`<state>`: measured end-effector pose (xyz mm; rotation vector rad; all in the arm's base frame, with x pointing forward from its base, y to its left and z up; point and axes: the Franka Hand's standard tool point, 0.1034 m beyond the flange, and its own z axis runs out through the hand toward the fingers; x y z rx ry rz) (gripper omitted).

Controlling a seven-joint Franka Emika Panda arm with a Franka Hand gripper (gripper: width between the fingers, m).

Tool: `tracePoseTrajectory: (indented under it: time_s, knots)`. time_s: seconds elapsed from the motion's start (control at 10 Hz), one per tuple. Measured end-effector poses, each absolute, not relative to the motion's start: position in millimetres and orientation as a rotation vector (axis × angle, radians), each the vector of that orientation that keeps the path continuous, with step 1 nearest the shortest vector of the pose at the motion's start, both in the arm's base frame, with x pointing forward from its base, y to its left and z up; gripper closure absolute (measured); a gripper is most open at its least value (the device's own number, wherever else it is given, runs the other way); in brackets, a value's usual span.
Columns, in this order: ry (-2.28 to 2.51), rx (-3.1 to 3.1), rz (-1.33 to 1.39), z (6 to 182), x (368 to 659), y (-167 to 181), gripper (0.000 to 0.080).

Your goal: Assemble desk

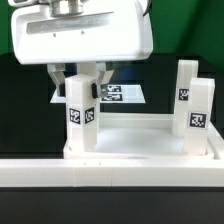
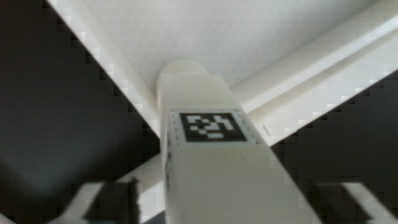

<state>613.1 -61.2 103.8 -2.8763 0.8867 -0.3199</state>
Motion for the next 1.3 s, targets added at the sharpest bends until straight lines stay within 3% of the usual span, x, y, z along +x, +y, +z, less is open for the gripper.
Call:
tracePoseTrajectory:
  time_s: [0.1,0.2,0.3,1.3]
  knots:
    - [0.885,-2.877,-0.320,103.9,613.1,-61.2,0.0224]
    - [0.809,-2.906,-0.318,103.5,612.6,-61.0,0.0224]
    - [0.639,-2.962,-0.327,103.4,612.4,-60.8,0.0163]
    - [-0.709,-3.056,-0.328,103.4,611.3,-60.3,0.0151]
